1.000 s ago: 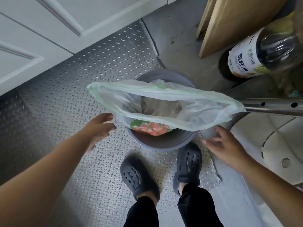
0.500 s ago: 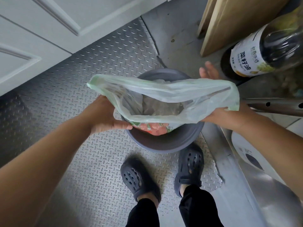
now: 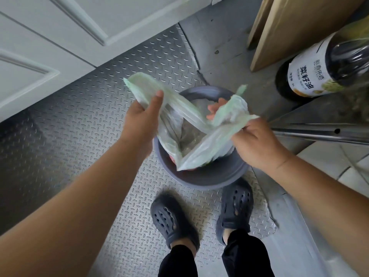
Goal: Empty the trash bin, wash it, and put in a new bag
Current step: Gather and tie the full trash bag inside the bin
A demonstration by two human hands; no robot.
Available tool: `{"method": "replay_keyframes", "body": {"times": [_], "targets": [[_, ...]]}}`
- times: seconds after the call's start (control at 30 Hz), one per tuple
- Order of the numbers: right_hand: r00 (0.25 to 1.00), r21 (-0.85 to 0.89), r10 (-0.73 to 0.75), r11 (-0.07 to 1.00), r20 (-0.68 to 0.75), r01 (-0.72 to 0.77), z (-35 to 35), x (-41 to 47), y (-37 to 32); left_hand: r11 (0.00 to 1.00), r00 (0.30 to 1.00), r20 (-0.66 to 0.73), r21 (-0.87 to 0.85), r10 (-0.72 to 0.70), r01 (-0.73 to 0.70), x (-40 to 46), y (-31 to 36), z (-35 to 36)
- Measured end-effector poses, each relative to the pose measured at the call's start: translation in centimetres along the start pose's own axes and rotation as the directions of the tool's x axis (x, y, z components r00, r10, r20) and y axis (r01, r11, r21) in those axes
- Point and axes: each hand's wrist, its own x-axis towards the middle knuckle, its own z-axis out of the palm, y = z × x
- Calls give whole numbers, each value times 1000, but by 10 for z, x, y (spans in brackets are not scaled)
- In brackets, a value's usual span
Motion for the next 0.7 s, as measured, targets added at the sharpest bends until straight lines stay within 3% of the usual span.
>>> {"method": "replay_keyframes", "body": {"times": [0.07,0.17,0.23,0.33,0.4,0.5,0.6,0.7], "targets": [[994,266,48,964,-100,-19,7,2,-8,995,993,-109,-92,-43,33,2,3,4],[967,444,175,893,-186,-76,8,8,-12,986,964,-248,-158,-93,55,3,9,5],[938,639,277,765,-210,-83,10,14,-15,950,947,-288,-307,-142,49,2,15,4],[846,870,482,491,-229,-44,8,23,-10,783,962,-146,-615,-229,93,3,24,0],[784,915,570,402,-246,-5,2,24,-5,679,969,-72,-726,-234,110,3,27,-4],[774,905,573,425,-270,2,-10,22,3,608,953,-131,-791,-274,66,2,25,-7],[804,826,504,563,-315,-29,-16,22,5,742,952,-193,-669,-238,49,-2,20,-2],[870,739,380,673,-314,-28,-12,28,-1,891,968,-227,-453,-104,-11,-10,16,13]]}}
